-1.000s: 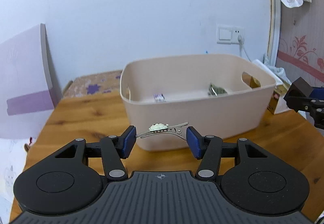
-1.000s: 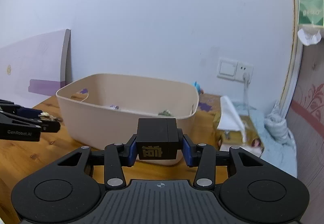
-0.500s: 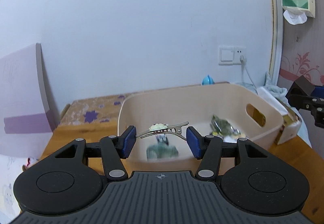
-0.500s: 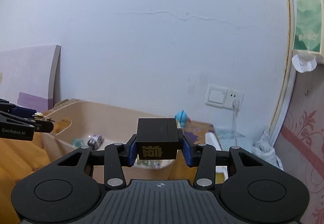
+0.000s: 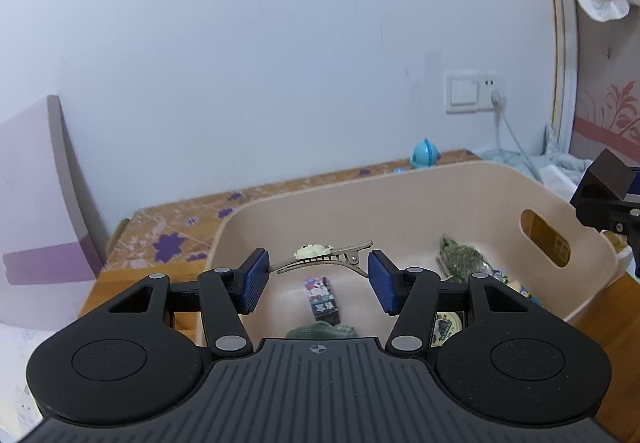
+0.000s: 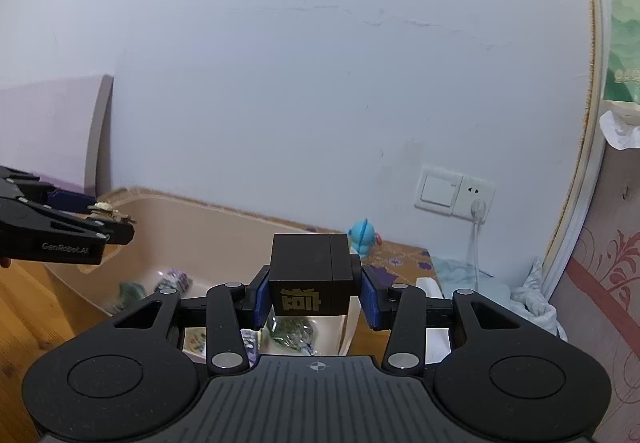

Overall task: Organize objects
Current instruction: 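Open both tools to drop the hair clip and black box into the bin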

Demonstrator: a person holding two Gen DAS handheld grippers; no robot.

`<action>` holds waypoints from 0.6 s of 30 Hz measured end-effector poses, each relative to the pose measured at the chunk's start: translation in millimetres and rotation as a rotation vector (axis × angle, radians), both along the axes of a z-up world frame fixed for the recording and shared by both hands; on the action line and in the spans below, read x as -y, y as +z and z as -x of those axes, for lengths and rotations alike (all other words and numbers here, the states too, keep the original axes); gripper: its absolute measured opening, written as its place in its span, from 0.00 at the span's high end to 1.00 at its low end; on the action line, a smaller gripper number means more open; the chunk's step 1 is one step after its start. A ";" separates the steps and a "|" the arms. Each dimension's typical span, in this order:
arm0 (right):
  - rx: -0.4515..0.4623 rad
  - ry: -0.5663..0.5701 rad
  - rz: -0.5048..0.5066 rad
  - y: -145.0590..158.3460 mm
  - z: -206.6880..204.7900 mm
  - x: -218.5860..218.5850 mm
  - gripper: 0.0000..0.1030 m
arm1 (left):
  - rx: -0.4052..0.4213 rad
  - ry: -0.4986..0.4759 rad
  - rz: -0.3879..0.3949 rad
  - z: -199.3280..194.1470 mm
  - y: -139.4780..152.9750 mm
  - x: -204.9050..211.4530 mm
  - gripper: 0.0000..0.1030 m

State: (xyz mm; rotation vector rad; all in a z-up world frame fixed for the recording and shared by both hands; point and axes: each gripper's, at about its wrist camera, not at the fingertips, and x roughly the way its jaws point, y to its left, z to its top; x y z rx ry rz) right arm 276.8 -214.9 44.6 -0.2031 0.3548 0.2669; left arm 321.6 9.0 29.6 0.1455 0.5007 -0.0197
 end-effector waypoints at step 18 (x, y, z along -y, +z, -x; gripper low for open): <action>-0.160 0.081 0.100 -35.2 -39.8 -20.1 0.59 | -0.231 -0.060 0.027 -39.0 -39.1 6.3 0.45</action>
